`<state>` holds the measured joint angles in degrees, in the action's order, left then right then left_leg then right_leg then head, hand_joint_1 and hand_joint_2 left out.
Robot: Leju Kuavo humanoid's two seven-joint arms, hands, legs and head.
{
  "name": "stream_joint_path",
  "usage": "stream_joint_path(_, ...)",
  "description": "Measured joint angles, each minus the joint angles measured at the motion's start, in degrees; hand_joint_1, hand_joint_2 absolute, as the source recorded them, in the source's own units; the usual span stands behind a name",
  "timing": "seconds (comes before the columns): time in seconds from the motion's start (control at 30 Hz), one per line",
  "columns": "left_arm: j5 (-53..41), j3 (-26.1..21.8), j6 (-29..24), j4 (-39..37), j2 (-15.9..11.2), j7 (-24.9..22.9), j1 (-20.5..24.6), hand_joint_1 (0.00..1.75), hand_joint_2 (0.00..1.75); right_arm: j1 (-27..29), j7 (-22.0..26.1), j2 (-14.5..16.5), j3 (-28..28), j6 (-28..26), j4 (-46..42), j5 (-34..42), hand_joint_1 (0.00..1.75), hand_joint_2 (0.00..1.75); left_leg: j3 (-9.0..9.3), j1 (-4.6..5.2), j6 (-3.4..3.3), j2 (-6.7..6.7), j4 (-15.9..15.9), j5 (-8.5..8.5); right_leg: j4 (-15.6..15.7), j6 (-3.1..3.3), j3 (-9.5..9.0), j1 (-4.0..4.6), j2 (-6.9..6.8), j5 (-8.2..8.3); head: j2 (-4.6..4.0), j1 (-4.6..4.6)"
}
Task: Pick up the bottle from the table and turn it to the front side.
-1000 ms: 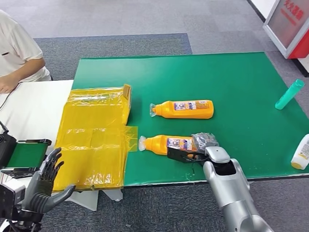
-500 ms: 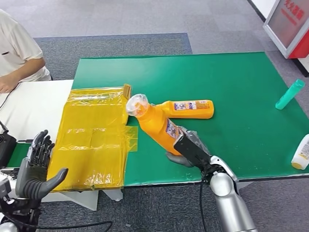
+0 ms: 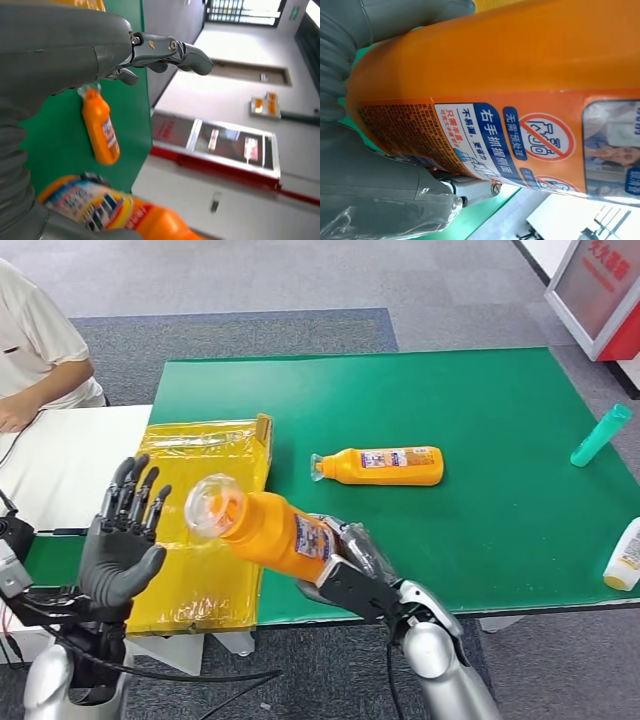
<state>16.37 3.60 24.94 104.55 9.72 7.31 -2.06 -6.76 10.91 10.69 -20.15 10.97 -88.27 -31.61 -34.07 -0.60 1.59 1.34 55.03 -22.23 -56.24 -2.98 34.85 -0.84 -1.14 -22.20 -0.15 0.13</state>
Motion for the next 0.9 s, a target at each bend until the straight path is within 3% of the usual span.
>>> stream_joint_path(0.2,0.03,10.67,-2.14,-0.65,-0.34,-3.78,6.19,0.0,1.75,-4.37,-1.43,0.11,-3.33,-1.45,0.01,-2.6,1.75,1.75,-0.06,0.0,-0.02,0.0,0.04,0.06,0.0,-0.01,0.04,0.0,0.0,0.07,0.0,0.01)
stream_joint_path(0.33,0.03,14.87,-2.81,-0.89,-0.9,-3.94,7.77,0.0,1.75,-5.44,-1.58,0.13,-4.17,-1.88,0.02,-2.84,1.75,1.75,-0.07,0.0,-0.02,0.0,0.04,0.06,-0.01,-0.01,0.05,0.0,0.0,0.07,0.0,-0.01)
stream_joint_path(0.63,-1.44,18.46,-2.68,-1.39,-2.14,-4.02,9.13,0.0,1.75,-6.02,-1.48,0.12,-5.2,-2.22,0.03,-3.28,1.75,1.75,-0.09,0.0,-0.02,0.0,0.04,0.05,-0.01,-0.01,0.06,0.0,0.0,0.05,0.0,0.01)
stream_joint_path(0.9,-8.06,21.09,-2.54,-1.46,-5.48,-3.83,9.13,0.0,1.75,-5.96,-1.52,-0.37,-5.18,-2.36,0.01,-3.85,1.75,1.75,-0.1,0.0,-0.02,0.0,0.04,0.05,-0.01,-0.01,0.06,0.0,0.0,0.06,0.0,-0.01)
